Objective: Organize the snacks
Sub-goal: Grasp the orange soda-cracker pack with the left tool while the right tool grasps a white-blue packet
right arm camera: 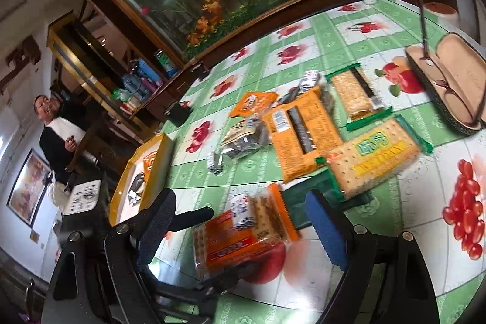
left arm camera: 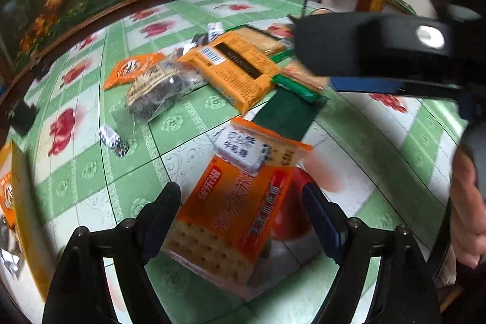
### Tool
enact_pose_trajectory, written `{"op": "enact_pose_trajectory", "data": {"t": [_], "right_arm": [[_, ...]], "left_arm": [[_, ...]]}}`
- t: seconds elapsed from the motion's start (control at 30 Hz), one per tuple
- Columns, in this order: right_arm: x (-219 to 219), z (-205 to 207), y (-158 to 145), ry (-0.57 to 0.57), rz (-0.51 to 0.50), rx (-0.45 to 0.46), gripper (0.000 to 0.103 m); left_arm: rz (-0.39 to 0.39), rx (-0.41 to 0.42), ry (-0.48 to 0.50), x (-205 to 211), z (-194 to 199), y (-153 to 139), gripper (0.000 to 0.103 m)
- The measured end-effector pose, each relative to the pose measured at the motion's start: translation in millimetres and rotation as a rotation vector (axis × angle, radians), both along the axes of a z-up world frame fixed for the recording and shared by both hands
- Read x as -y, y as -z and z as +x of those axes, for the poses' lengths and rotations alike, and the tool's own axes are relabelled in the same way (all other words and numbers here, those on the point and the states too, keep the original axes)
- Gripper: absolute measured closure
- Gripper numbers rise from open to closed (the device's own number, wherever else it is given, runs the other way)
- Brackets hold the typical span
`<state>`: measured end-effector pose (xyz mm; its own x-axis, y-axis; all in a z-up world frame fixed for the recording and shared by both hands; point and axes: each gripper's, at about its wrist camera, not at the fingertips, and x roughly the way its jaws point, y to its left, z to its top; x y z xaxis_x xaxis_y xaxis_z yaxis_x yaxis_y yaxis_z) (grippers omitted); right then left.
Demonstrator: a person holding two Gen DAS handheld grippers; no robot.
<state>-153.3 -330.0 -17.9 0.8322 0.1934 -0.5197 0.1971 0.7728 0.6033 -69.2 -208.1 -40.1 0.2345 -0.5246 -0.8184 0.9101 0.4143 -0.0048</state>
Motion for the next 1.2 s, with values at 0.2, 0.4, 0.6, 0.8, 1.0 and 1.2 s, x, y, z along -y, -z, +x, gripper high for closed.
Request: {"op": "enact_pose_trajectory", "data": {"t": [0.2, 0.4, 0.6, 0.8, 1.0, 1.2], "right_arm": [[-3, -1, 0, -0.008, -0.026, -0.014, 0.013], [-30, 12, -1, -0.105, -0.125, -0.039, 0.013], [-70, 38, 1, -0.266, -0.261, -0.067, 0.038], [-93, 59, 2, -0.379, -0.408, -0.093, 0.047], [-112, 78, 15, -0.451, -0.479, -0.143, 0.077], [-83, 66, 10, -0.363, -0.355, -0.039, 0.082]], "left_arm": [[-0.028, -0.027, -0.072, -28, 4, 0, 0.047], [-0.077, -0.084, -0.139, -67, 5, 3, 0.048], [-0.081, -0.087, -0.143, -76, 0, 3, 0.048], [-0.085, -0.091, -0.144, -77, -1, 2, 0.048], [-0.075, -0.078, -0.142, -75, -1, 1, 0.047], [-0.059, -0.051, -0.173, -69, 2, 2, 0.047]]}}
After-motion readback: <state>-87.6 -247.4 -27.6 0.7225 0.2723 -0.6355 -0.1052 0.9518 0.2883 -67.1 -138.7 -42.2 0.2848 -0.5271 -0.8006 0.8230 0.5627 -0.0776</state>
